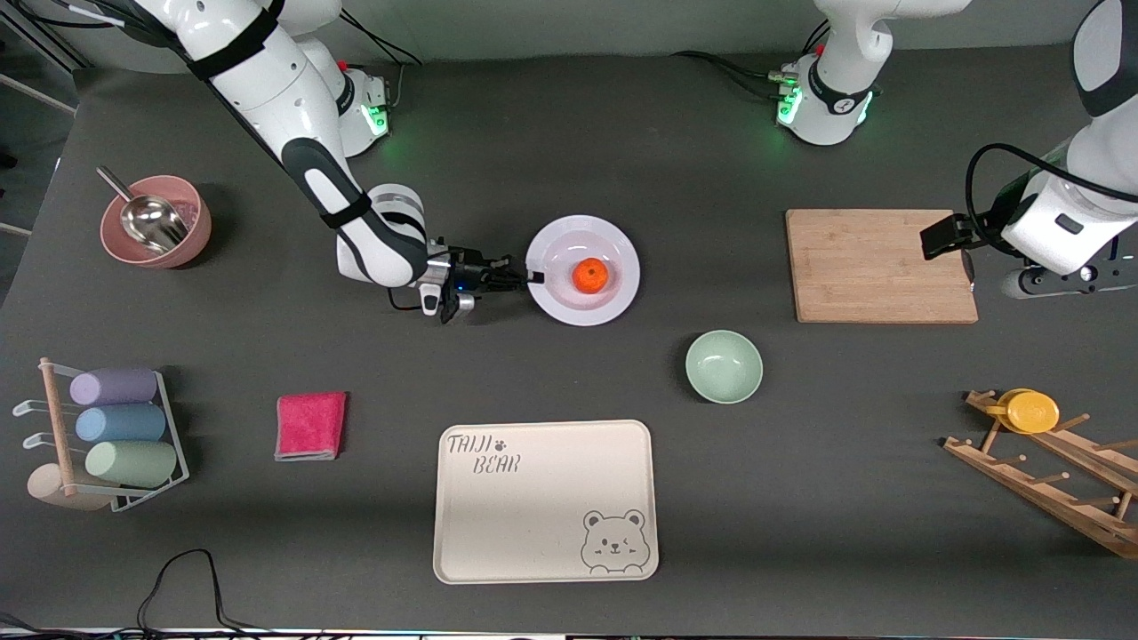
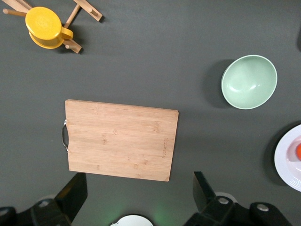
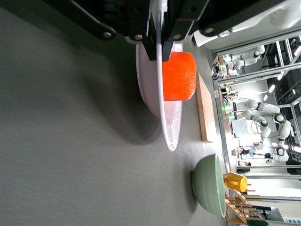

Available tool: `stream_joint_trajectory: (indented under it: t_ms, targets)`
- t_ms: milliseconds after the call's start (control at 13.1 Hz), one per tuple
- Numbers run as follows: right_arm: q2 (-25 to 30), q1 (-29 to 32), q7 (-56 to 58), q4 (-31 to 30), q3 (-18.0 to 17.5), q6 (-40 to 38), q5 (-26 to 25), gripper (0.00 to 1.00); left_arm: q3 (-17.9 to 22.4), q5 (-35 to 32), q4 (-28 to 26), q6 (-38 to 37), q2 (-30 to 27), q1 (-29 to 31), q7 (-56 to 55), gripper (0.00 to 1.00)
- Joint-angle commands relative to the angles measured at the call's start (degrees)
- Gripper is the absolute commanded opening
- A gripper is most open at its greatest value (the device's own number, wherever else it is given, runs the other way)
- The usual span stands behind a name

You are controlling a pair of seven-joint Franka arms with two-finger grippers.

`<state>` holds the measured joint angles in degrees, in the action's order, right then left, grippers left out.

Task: Place orange and plate with both arms
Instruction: 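Lift the plate with the orange using the right gripper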

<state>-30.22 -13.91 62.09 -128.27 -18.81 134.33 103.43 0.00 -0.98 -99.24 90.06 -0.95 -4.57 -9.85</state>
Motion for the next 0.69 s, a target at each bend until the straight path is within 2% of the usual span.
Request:
stream_joint_trajectory:
  t_ms: [0,153,383,612]
  targets:
    - [-0.4,0.3,-4.9,4.8,-0.9,0.8,1.2,0.0,-0.1,-0.7,-2.3,1.8,-1.7,0.1,0.4,1.0]
    - [-0.4,0.2,-9.8,8.0,-1.8,3.3,1.2,0.0,-0.1,-0.8,-3.0,2.8,-1.8,0.1,0.4,1.0]
    - [-2.2,0.1,-18.9,16.4,-7.6,14.4,1.2,0.0,-0.2,-1.2,-4.3,4.6,-1.9,0.0,0.4,1.0]
    - [-5.4,0.1,-24.7,24.9,-8.5,16.8,0.3,0.0,-0.3,-1.2,-4.9,6.9,-1.3,-0.3,0.4,1.0]
